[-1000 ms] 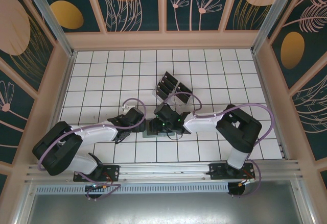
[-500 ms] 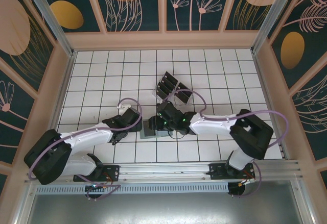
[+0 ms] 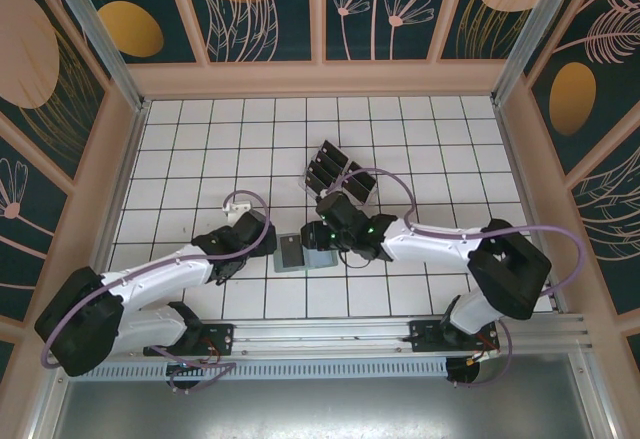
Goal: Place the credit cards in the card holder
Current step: Insert the credit card into the card slot.
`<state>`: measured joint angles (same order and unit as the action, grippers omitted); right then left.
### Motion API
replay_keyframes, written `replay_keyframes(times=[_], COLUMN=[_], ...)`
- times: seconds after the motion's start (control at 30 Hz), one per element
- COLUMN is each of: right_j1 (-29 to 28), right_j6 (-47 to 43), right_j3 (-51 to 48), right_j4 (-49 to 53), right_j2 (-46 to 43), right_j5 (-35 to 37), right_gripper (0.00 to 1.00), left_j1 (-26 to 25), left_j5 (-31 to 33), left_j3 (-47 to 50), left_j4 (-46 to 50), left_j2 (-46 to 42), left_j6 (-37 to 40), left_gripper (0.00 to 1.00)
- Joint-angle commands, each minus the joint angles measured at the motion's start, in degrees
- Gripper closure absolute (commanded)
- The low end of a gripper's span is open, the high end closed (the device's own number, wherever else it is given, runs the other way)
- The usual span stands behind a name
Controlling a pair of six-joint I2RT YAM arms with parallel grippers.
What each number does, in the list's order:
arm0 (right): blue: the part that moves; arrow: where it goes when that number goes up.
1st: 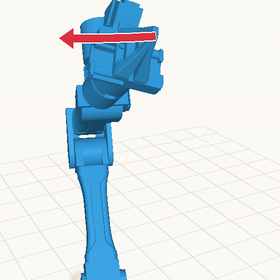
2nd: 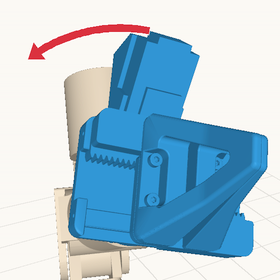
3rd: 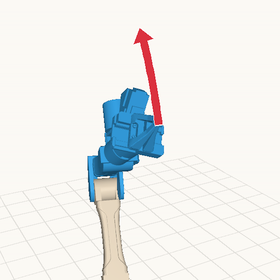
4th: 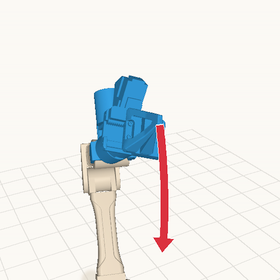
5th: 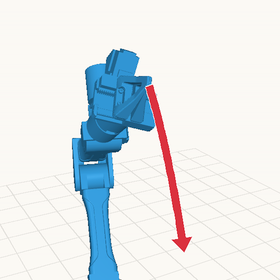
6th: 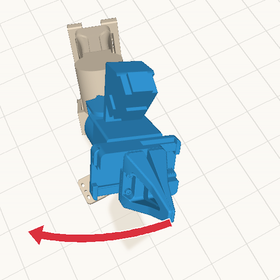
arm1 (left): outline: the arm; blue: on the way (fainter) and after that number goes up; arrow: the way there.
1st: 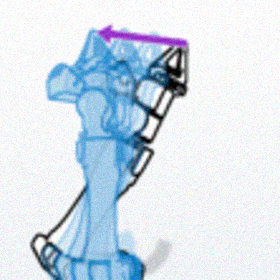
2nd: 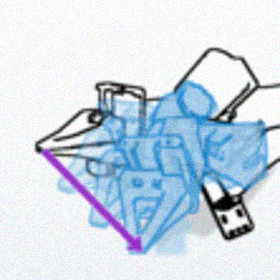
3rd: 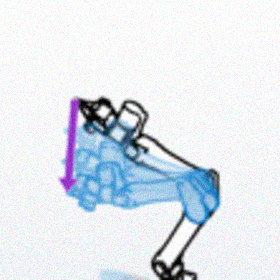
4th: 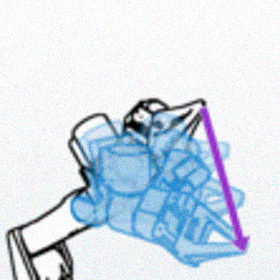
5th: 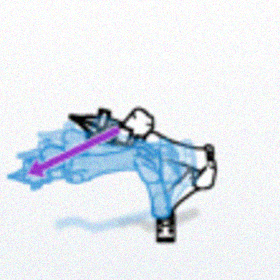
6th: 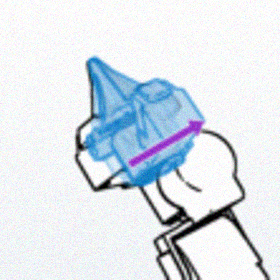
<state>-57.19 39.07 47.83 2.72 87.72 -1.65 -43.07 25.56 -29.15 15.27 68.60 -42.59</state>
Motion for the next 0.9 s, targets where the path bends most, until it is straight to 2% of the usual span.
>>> replay_keyframes(times=[0.0,0.33,0.87], right_j1=[-1.5,-3.0,-3.7], right_j6=[0.0,2.6,3.6], right_j3=[0.2,0.5,1.3], right_j4=[-1.9,-6.0,-7.9], right_j2=[2.9,8.4,12.1], right_j5=[-0.8,-2.2,-4.0], right_gripper=[0.62,0.66,0.7], left_j1=[0.3,0.3,0.2], left_j5=[0.8,-0.1,-0.7], left_j3=[0.3,1.9,2.6], left_j4=[2.2,1.0,-1.2], left_j2=[1.0,1.9,3.3], left_j6=[-2.1,-2.1,-1.5], left_gripper=[0.02,0.02,0.02])
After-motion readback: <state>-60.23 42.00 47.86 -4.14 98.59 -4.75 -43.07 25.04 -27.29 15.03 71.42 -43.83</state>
